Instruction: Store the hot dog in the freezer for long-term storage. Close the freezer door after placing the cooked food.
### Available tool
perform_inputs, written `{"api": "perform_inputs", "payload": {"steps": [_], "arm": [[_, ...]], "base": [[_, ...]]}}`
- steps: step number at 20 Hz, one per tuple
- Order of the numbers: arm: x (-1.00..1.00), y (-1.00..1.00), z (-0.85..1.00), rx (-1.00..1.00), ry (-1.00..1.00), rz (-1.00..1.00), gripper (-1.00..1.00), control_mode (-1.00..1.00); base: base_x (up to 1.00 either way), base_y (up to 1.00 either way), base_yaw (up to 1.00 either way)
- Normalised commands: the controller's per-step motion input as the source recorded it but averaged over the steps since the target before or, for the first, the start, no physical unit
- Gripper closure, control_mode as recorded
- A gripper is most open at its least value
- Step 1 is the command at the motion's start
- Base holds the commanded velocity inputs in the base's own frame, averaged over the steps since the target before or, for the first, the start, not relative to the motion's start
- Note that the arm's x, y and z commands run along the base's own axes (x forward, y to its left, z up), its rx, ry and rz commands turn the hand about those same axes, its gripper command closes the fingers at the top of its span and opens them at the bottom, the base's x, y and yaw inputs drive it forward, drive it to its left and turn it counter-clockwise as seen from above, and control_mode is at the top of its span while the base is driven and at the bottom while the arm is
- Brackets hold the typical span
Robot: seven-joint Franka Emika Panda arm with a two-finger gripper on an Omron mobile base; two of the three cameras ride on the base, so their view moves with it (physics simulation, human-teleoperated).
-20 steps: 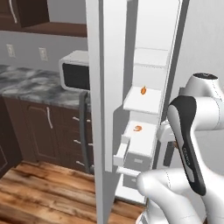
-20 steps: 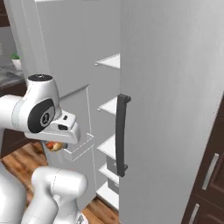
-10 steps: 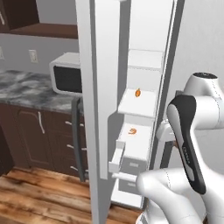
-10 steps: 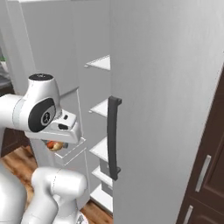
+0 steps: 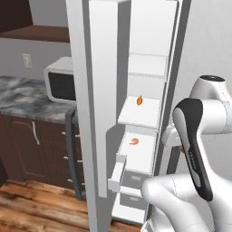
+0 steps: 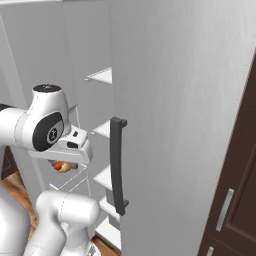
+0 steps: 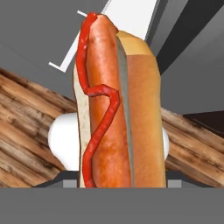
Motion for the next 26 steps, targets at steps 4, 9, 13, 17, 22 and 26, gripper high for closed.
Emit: {"api": "perform_inputs", "payload": {"steps": [4,9,13,17,22,26], "arm": [[0.00,0.00,0.00,0.00,0.00,0.00,1.00,1.00],[0.00,0.00,0.00,0.00,0.00,0.00,1.00,1.00],[0.00,0.00,0.00,0.00,0.00,0.00,1.00,1.00],[0.00,0.00,0.00,0.00,0.00,0.00,1.00,1.00],[0.04,0.10,-0.07,0.00,-0.03,0.00,1.00,-1.00],[0.28,0.30,-0.33,0.00,-0.14,-0.16,1.00,-1.00]], "base": [[0.15,0.17,-0.01],[0.23,0.19,0.00],[0.10,0.01,0.00],[0.04,0.05,0.00],[0.00,0.00,0.00],[0.00,0.00,0.00]]}}
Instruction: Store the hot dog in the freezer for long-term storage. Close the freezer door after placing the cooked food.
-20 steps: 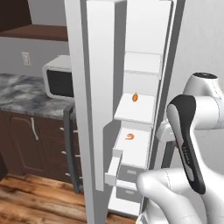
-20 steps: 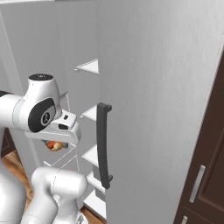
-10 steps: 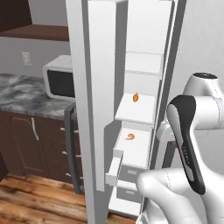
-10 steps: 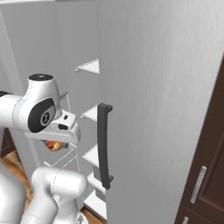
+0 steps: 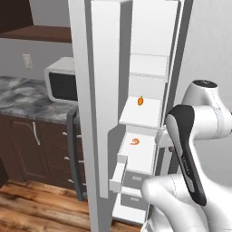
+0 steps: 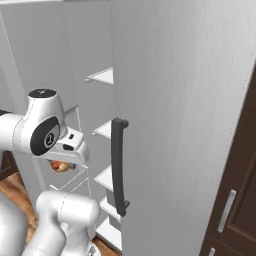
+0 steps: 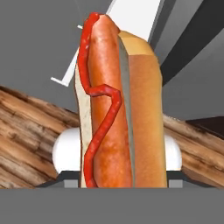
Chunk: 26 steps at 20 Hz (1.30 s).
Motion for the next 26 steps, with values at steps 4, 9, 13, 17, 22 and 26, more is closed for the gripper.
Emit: {"api": "perform_inputs", "payload": {"steps": [4,9,13,17,22,26], "arm": [[0.34,0.20,-0.38,-0.02,-0.25,-0.32,1.00,-1.00],[0.24,0.07,-0.29,-0.04,-0.14,-0.37,1.00,-1.00],[0.41,0.00,-0.27,-0.05,-0.17,-0.31,1.00,-1.00],[0.26,0.00,-0.28,-0.05,-0.40,-0.10,1.00,-1.00],[0.14,0.00,-0.34,-0.04,-0.22,0.00,1.00,-1.00],[0.26,0.00,-0.51,0.00,-0.07,0.00,1.00,-1.00]], "base": [[0.00,0.00,0.00],[0.00,0.00,0.00],[0.00,0.00,0.00],[0.00,0.00,0.00],[0.00,0.00,0.00],[0.00,0.00,0.00]]}}
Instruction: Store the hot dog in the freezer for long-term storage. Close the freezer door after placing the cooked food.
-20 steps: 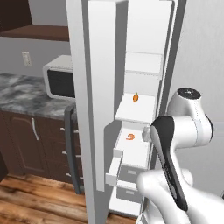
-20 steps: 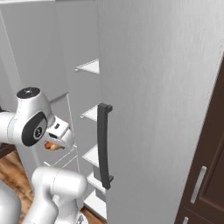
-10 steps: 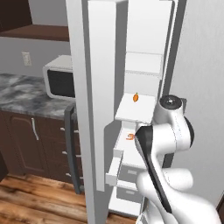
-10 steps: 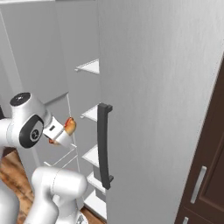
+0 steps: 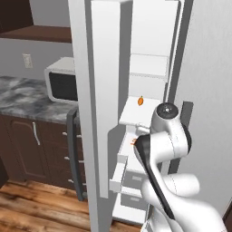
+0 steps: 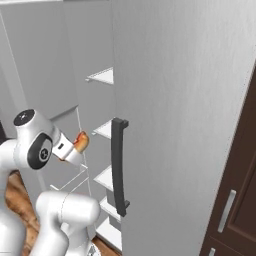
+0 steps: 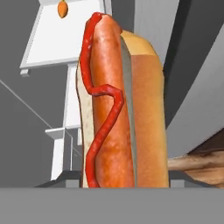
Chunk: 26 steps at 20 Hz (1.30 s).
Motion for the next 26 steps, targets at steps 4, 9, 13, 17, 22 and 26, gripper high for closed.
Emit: {"api": "perform_inputs", "payload": {"steps": [4,9,13,17,22,26], "arm": [[0.55,0.00,-0.54,0.00,-0.08,0.00,1.00,-1.00],[0.70,-0.03,-0.35,0.00,-0.01,0.00,1.00,-1.00],[0.57,0.00,-0.10,0.00,-0.04,0.00,1.00,-1.00],[0.62,0.00,0.00,0.06,-0.02,0.00,1.00,-1.00],[0.51,0.00,-0.02,0.11,-0.07,0.00,1.00,-1.00],[0.44,0.00,-0.20,0.00,-0.06,0.00,1.00,-1.00]], "base": [[0.00,0.00,0.00],[0.00,0.00,0.00],[0.00,0.00,0.00],[0.00,0.00,0.00],[0.00,0.00,0.00],[0.00,0.00,0.00]]}}
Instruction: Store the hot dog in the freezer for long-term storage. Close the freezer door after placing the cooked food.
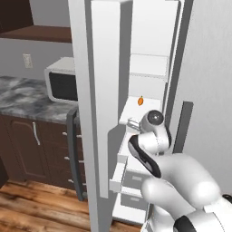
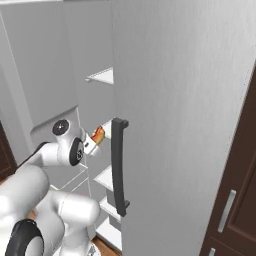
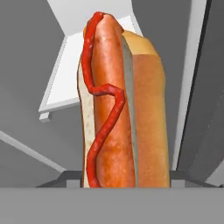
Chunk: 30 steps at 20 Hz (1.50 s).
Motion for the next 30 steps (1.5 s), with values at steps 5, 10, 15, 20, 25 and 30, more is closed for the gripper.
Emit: {"api": "perform_inputs", "payload": {"steps": [5,10,15,20,25,30], "arm": [[0.29,-0.06,-0.01,0.00,0.06,-0.03,1.00,-1.00],[0.30,-0.20,0.00,0.00,0.03,-0.01,1.00,-1.00],[0.43,-0.01,-0.02,0.00,0.00,0.01,1.00,-1.00],[0.50,-0.03,-0.05,0.00,0.03,0.01,1.00,-1.00],[0.45,0.00,-0.02,0.00,0.05,0.00,1.00,-1.00],[0.38,-0.03,-0.07,0.00,0.07,0.00,1.00,-1.00]], "base": [[0.00,0.00,0.00],[0.00,0.00,0.00],[0.00,0.00,0.00],[0.00,0.00,0.00],[0.00,0.00,0.00],[0.00,0.00,0.00]]}}
